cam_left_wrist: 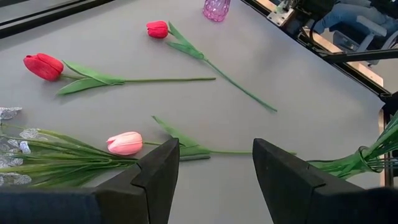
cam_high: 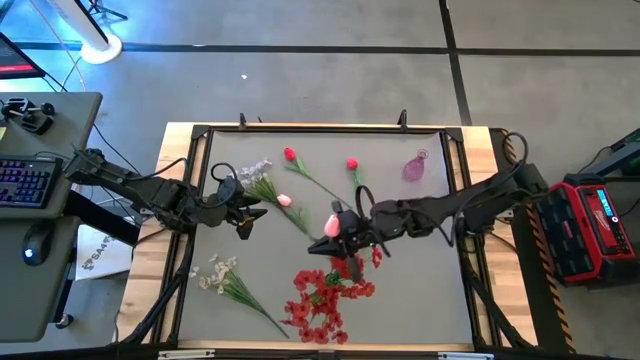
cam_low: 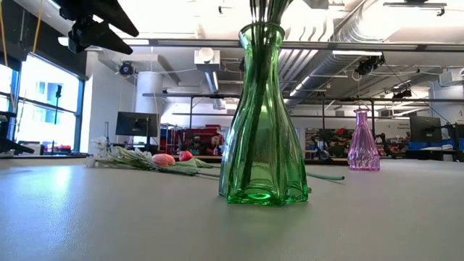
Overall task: Sort flowers into vase by color
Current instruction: Put the right pink flower into the green vase
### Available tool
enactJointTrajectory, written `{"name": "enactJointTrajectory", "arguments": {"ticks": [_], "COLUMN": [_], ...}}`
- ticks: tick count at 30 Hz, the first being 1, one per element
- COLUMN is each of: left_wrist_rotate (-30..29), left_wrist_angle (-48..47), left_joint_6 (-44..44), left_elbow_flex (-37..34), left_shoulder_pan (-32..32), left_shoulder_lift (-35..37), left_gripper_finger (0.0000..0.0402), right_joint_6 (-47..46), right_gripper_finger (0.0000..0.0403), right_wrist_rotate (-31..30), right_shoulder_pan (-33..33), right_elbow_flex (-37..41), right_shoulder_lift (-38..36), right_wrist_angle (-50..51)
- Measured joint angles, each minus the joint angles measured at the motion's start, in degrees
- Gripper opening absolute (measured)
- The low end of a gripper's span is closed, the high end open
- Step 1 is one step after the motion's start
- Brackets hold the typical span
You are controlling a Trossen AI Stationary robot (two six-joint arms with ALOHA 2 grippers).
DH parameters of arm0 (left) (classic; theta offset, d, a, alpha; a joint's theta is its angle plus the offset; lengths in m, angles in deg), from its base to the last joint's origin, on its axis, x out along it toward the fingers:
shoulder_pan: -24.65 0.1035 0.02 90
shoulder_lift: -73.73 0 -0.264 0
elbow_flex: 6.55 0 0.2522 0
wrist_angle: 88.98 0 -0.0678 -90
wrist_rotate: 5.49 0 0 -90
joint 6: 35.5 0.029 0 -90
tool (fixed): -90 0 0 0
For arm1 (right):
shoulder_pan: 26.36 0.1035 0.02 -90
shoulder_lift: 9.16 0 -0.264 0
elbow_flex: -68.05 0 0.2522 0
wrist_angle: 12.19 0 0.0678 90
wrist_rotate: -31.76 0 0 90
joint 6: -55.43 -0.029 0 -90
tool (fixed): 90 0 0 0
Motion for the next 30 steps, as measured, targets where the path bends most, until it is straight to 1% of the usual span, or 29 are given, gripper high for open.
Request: {"name": "enactJointTrajectory", "arguments": {"ticks": [5, 10, 13, 17, 22, 26, 30], "left_wrist_rotate": [0.02, 0.02, 0.02, 0.02, 0.08, 0.14, 0.13], "left_wrist_angle": [0.0, 0.0, 0.02, 0.04, 0.04, 0.07, 0.09], "left_joint_6": [0.22, 0.5, 0.92, 1.04, 1.07, 0.98, 0.92], "left_elbow_flex": [0.0, 0.0, -0.02, -0.02, -0.02, -0.02, -0.02], "left_shoulder_pan": [0.0, 0.0, 0.0, 0.0, 0.0, 0.0, 0.0], "left_shoulder_lift": [0.0, 0.0, 0.0, 0.0, 0.0, 0.0, 0.0], "left_gripper_finger": [0.0193, 0.0193, 0.0193, 0.0193, 0.0193, 0.0193, 0.0193], "right_joint_6": [-1.17, -3.54, -4.94, -6.1, -6.18, -6.27, -6.23], "right_gripper_finger": [0.0001, 0.002, 0.0046, 0.0097, 0.0154, 0.0177, 0.0181], "right_wrist_rotate": [0.0, 0.0, -0.28, -0.35, -0.33, -0.31, -0.71], "right_shoulder_pan": [0.29, 0.16, -0.17, -0.54, -0.54, -0.77, -0.91], "right_elbow_flex": [0.0, 0.0, 0.0, 0.0, 0.0, 0.0, 0.0], "right_shoulder_lift": [0.48, -1.42, -2.49, -3.62, -4.55, -6.04, -8.09], "right_wrist_angle": [-0.51, -1.65, -1.28, -0.03, 4.86, 8.3, 11.54]}}
